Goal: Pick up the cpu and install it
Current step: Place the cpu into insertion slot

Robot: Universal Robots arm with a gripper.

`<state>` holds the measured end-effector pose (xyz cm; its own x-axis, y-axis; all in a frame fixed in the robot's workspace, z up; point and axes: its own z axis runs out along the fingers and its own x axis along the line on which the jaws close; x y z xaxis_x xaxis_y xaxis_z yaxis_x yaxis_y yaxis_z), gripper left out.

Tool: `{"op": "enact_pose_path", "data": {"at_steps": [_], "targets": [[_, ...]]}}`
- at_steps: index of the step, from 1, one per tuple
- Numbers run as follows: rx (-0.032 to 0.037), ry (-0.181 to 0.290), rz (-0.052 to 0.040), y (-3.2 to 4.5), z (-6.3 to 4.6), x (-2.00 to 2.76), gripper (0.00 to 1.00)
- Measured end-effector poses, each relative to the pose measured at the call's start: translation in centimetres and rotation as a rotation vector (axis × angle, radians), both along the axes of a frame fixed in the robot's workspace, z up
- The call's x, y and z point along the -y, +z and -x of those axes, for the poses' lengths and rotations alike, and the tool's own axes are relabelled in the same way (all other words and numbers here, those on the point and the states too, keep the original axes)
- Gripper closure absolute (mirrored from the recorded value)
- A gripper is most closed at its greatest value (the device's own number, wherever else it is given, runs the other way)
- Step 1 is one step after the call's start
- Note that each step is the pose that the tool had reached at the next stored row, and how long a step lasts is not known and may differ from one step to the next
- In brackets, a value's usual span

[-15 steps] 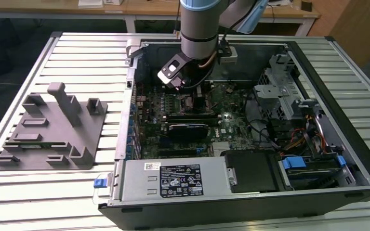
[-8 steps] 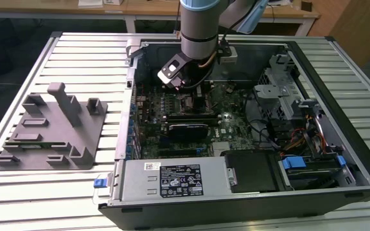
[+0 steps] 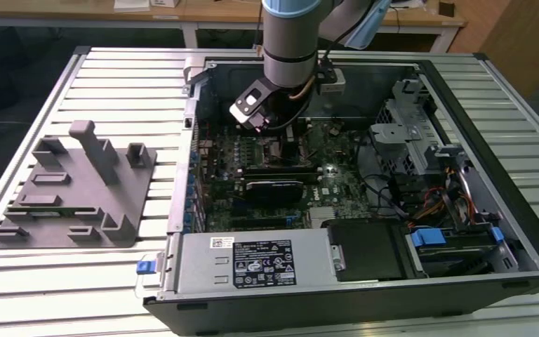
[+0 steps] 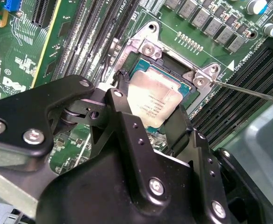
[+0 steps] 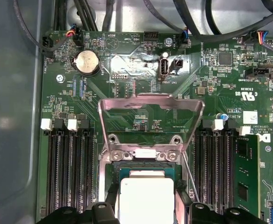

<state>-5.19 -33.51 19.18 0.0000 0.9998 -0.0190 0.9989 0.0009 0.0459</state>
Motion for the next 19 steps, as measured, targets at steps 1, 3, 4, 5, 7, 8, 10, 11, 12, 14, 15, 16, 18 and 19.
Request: {"op": "enact_pose_path", "data": {"at_steps": [1, 3, 4, 5, 7, 8, 10, 11, 12, 14, 15, 16, 18, 19], "targets": [[0.0, 0.0, -0.0001, -0.01, -0.01, -0.01, 0.45], [-0.0001, 0.0, -0.0001, -0.01, -0.02, -0.03, 0.45], [-0.0002, 0.0, 0.0001, -0.02, -0.02, -0.03, 0.45], [-0.0004, 0.0, 0.0002, -0.03, -0.04, -0.04, 0.45], [-0.0006, 0.0, 0.0005, -0.07, -0.06, -0.06, 0.45], [-0.0006, 0.0, 0.0005, -0.08, -0.07, -0.06, 0.45], [-0.0004, 0.0, 0.0002, -0.1, -0.09, -0.07, 0.45], [-0.0003, 0.0, 0.0001, -0.11, -0.09, -0.08, 0.45], [-0.0002, 0.0, 0.0, -0.11, -0.1, -0.08, 0.45], [-0.0002, 0.0, 0.0, -0.11, -0.1, -0.08, 0.45], [-0.0002, 0.0, 0.0, -0.11, -0.1, -0.08, 0.45], [-0.0002, 0.0, 0.0, -0.11, -0.11, -0.09, 0.45], [-0.0002, 0.002, 0.0, -0.11, -0.1, -0.14, 0.45], [-0.0002, 0.002, -0.0001, -0.11, -0.1, -0.17, 0.45]]}}
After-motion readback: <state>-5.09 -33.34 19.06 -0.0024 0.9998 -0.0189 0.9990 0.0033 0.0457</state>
